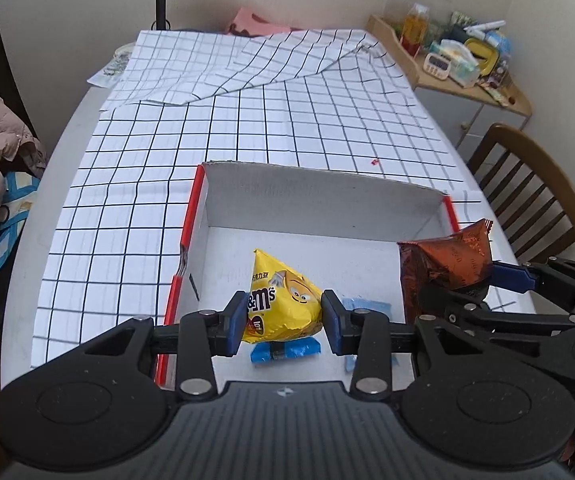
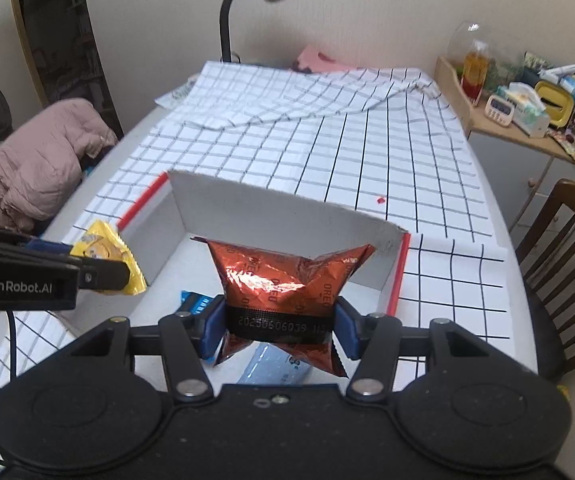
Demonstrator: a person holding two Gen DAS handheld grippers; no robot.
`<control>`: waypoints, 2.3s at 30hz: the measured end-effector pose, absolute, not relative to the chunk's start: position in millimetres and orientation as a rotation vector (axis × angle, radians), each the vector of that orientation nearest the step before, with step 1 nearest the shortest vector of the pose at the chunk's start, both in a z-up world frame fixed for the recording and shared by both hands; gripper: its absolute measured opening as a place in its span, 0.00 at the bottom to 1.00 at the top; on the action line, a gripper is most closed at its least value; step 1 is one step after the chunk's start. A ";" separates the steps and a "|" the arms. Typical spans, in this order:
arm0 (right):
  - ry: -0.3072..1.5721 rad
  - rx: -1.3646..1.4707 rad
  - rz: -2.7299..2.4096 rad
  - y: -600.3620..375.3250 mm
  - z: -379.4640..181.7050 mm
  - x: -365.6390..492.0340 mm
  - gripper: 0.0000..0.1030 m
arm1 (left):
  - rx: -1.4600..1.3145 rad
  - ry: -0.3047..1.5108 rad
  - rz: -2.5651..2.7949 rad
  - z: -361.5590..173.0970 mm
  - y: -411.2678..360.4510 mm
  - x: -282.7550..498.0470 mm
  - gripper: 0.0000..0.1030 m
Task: Organize snacks
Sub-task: 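Carry both bags into the red box and open both tools to release them, then withdraw both tools from the box toward the remaining snacks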
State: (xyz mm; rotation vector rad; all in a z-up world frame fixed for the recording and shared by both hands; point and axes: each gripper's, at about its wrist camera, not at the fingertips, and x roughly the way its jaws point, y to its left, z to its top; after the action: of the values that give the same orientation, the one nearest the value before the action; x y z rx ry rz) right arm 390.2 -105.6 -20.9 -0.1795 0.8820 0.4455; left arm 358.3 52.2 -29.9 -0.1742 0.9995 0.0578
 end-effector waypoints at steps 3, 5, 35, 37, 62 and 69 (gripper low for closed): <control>0.907 -0.202 0.435 -101.0 -34.1 404.6 0.53 | -0.163 1.026 0.074 -42.8 51.2 373.5 0.37; 0.923 -0.221 0.425 -98.1 -43.3 412.6 0.53 | -0.160 1.047 0.080 -51.5 51.2 383.8 0.37; 1.069 -0.276 0.478 -67.8 -88.6 432.8 0.61 | -0.100 1.138 0.074 -95.2 49.8 425.9 0.39; 1.065 -0.265 0.482 -69.3 -83.0 428.4 0.61 | -0.099 1.128 0.069 -89.6 48.5 421.9 0.39; 0.882 -0.148 0.506 -90.7 9.6 347.8 0.78 | -0.104 0.945 0.033 -2.0 53.0 326.3 0.41; 0.830 -0.135 0.547 -96.9 24.6 315.9 0.82 | -0.112 0.905 0.022 9.1 59.0 292.9 0.49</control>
State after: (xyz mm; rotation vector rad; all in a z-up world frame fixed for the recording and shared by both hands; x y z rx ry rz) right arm 315.9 -96.9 24.6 -0.1346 0.8296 0.5473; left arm 292.9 59.0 9.1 -0.1117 0.9048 0.0220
